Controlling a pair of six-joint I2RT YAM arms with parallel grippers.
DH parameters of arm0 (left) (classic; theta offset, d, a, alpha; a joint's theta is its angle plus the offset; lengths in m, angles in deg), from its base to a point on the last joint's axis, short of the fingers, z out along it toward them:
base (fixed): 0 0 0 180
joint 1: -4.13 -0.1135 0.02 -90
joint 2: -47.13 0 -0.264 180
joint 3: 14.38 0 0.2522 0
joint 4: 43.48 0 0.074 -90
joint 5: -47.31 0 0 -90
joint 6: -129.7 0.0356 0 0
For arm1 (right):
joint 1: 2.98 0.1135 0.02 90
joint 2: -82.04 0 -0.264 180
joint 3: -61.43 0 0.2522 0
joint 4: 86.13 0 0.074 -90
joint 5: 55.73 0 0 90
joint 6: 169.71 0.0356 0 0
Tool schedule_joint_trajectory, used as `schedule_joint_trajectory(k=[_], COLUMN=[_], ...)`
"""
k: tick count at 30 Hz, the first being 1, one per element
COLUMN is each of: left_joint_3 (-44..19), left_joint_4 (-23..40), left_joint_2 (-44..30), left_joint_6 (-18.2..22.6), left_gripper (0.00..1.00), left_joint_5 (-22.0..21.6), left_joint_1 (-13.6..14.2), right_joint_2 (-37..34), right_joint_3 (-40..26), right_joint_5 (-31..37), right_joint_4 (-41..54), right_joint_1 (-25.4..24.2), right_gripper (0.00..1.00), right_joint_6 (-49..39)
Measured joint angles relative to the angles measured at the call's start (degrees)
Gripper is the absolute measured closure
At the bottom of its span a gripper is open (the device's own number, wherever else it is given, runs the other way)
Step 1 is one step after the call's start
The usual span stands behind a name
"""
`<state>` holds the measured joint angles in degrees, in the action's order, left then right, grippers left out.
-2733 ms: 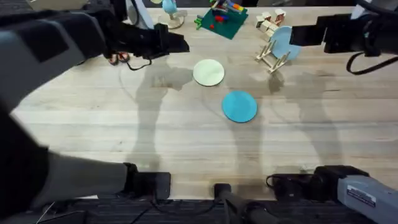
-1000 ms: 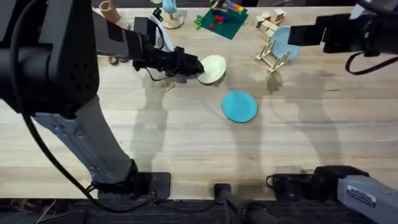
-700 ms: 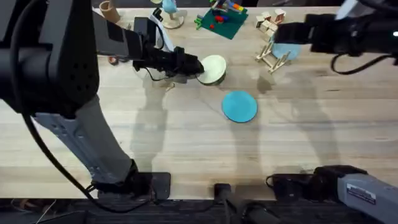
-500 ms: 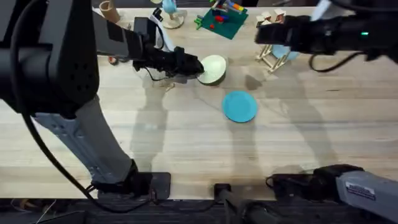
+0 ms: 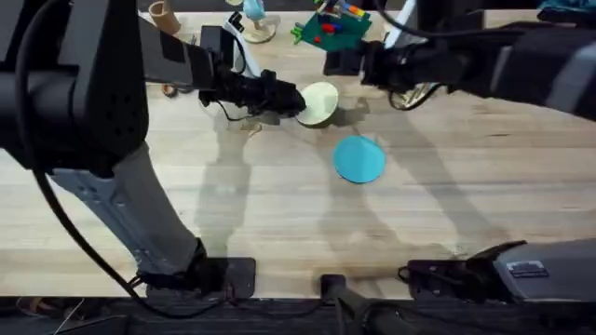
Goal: Pick up the plates from the table one by one and place each into a slot on the dish rack.
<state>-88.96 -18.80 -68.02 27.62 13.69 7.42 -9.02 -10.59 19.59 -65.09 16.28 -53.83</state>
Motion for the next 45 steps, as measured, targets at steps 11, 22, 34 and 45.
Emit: schedule_joint_trajectory(k=[11, 22, 34, 45], left_joint_3=[0.0, 0.0, 0.0, 0.9], left_joint_4=[0.0, 0.0, 0.0, 6.0], left_joint_2=[0.0, 0.0, 0.1, 15.1], left_joint_6=[0.0, 0.0, -0.2, 0.4], left_gripper=[0.961, 0.961, 0.962, 0.963], left_joint_5=[0.0, 0.8, 0.9, -9.7], left_joint_1=[0.0, -0.6, -0.7, 0.4], right_joint_2=[-9.4, -10.2, -10.2, -2.0], right_joint_3=[0.0, -0.4, -0.6, -0.6], right_joint_5=[0.0, 0.2, 0.0, 1.8], right_joint_4=[-5.8, -7.1, -6.9, 1.7], right_joint_1=[5.3, 5.3, 5.3, 5.4], right_gripper=[0.127, 0.967, 0.973, 0.973], right_joint_6=[7.1, 8.7, 8.2, -1.2])
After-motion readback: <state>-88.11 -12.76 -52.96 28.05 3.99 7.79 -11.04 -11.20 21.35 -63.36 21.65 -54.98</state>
